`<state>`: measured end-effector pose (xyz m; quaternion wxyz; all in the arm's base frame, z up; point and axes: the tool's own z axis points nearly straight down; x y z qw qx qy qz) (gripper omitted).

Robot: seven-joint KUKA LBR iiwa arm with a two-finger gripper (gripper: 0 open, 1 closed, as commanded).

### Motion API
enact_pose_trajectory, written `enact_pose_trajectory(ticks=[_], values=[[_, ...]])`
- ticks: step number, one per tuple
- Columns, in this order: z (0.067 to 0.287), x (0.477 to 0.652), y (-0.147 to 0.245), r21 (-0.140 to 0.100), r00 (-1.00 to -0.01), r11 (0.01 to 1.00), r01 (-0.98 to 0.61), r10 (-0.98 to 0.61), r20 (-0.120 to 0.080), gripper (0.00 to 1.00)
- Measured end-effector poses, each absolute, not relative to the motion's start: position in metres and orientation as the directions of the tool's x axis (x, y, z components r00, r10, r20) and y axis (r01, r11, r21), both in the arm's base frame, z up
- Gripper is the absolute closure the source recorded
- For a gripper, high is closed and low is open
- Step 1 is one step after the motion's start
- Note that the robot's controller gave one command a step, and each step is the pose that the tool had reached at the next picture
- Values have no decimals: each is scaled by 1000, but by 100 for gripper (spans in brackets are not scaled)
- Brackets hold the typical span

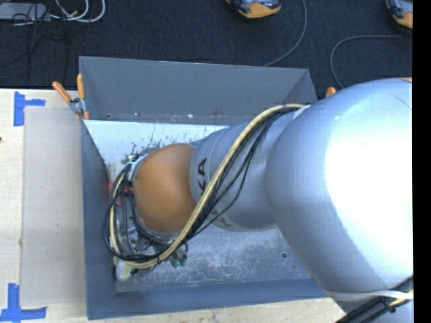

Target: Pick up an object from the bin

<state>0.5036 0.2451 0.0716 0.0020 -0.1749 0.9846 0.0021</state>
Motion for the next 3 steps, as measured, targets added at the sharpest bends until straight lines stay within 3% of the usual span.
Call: enact_pose_trajectory(ticks=[1,2,3], values=[[72,489,243,8,-995,995,-99,-99,-10,100],[203,490,238,13,-997,997,74,74,-14,100],[125,528,216,8,-995,995,103,103,-8,100]])
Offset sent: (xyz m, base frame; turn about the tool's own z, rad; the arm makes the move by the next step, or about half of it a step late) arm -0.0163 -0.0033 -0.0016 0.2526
